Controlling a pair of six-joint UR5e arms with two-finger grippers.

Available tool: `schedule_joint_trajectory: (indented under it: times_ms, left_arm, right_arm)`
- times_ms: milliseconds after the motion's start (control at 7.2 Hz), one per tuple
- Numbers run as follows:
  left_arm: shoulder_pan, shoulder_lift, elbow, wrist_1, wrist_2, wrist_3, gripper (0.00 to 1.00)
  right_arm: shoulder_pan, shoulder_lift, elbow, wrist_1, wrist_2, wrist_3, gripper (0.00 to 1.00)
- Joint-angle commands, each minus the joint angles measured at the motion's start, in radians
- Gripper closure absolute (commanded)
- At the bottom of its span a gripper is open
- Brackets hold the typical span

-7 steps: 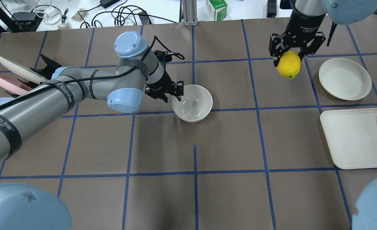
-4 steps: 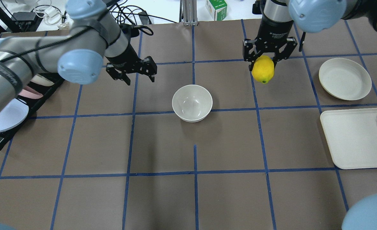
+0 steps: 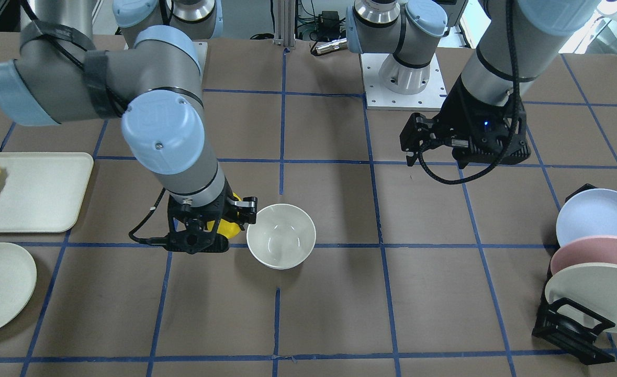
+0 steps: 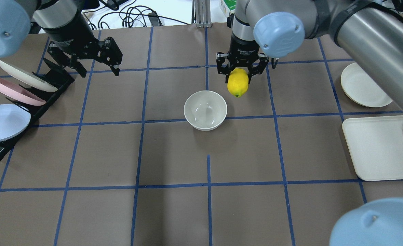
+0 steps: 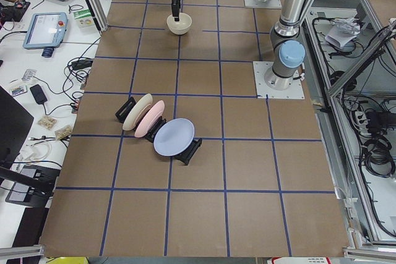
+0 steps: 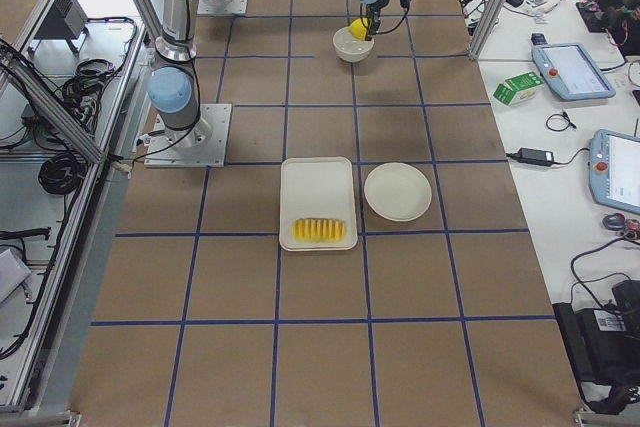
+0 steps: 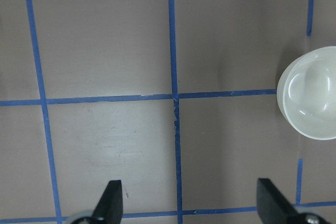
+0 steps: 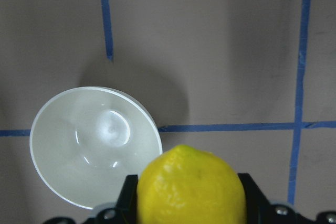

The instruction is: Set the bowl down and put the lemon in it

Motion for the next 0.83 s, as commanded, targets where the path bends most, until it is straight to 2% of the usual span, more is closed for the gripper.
schedule_joint_trajectory:
  times_ms: [0, 278, 694]
  left_arm:
    - [-0.004, 0.016, -0.004, -0.009, 0.001, -0.010, 0.11]
    - [-0.006, 0.020, -0.012, -0.009, 0.000, -0.010, 0.11]
    - [-0.006, 0.014, -0.012, -0.009, 0.001, -0.011, 0.10]
  right_arm:
    - [0.072, 0.067, 0.002, -0.069, 0.004, 0.075, 1.00]
    - [0.135, 0.145, 0.001, -0.181, 0.021, 0.162, 1.00]
    - [0.137, 0.163, 0.057, -0.198, 0.021, 0.153, 1.00]
